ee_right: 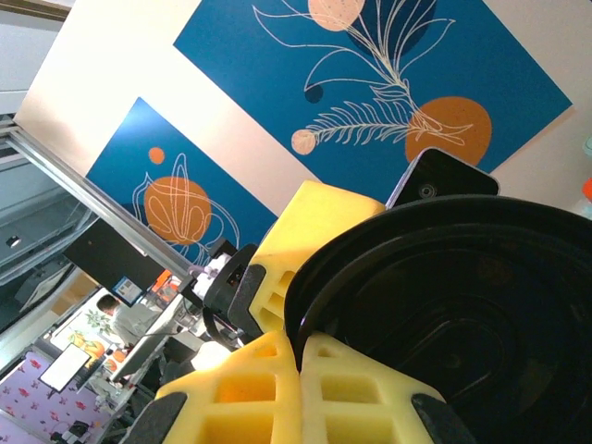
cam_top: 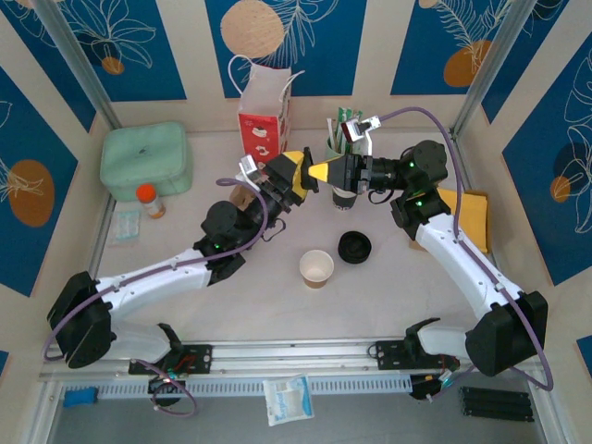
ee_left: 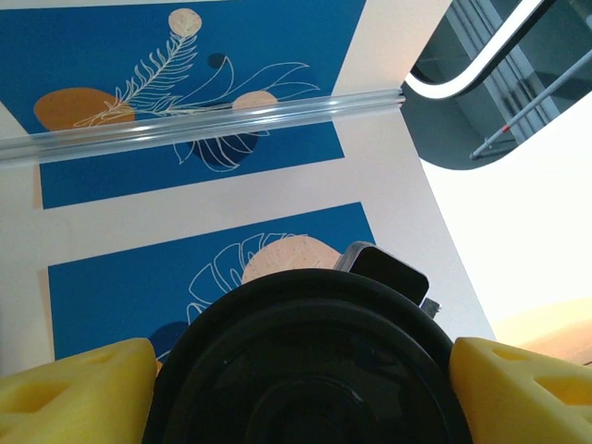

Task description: Pack the takeout coffee

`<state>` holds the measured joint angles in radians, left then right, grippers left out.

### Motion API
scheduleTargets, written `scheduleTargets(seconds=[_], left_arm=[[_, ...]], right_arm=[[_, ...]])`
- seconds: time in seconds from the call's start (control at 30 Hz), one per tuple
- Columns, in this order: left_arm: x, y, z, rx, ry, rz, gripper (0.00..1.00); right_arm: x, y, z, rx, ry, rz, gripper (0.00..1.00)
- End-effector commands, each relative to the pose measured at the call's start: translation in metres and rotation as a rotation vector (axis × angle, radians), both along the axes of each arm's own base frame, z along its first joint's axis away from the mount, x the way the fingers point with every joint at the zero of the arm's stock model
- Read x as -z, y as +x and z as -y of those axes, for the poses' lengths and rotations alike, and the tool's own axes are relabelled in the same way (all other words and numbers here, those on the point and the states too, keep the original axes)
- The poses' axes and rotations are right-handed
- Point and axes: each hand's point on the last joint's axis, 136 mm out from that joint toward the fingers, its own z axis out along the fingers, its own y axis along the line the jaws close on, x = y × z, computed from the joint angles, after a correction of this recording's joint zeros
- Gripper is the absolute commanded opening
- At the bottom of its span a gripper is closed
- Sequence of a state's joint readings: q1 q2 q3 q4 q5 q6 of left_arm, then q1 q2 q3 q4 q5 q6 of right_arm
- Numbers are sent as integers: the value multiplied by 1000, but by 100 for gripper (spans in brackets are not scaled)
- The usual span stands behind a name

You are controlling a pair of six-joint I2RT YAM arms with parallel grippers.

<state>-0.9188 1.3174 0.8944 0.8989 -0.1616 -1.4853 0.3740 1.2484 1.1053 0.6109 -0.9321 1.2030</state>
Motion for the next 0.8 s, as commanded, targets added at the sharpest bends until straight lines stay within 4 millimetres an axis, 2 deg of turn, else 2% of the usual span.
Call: scheduleTargets(seconds=[0.0,0.27,0.4,0.5,0.77], left_arm=[[-15,-9,2,21,-42,35,81],[-13,-9,2,15,-37,35,78],[-13,-8,1,8,-39,37,77],[-11,-8,0,2,-35,35,76],[-10,-9,-3,-6,-30,37,76]], right_arm=[[0,-4,-2,3,-3,12,0],[2,-3,-1,16,-13,9,0],[3,-3,-1,21,-17,6,4],[4,-2,0,27,-19,2,11],[6,0,2,36,-23,-2,14]])
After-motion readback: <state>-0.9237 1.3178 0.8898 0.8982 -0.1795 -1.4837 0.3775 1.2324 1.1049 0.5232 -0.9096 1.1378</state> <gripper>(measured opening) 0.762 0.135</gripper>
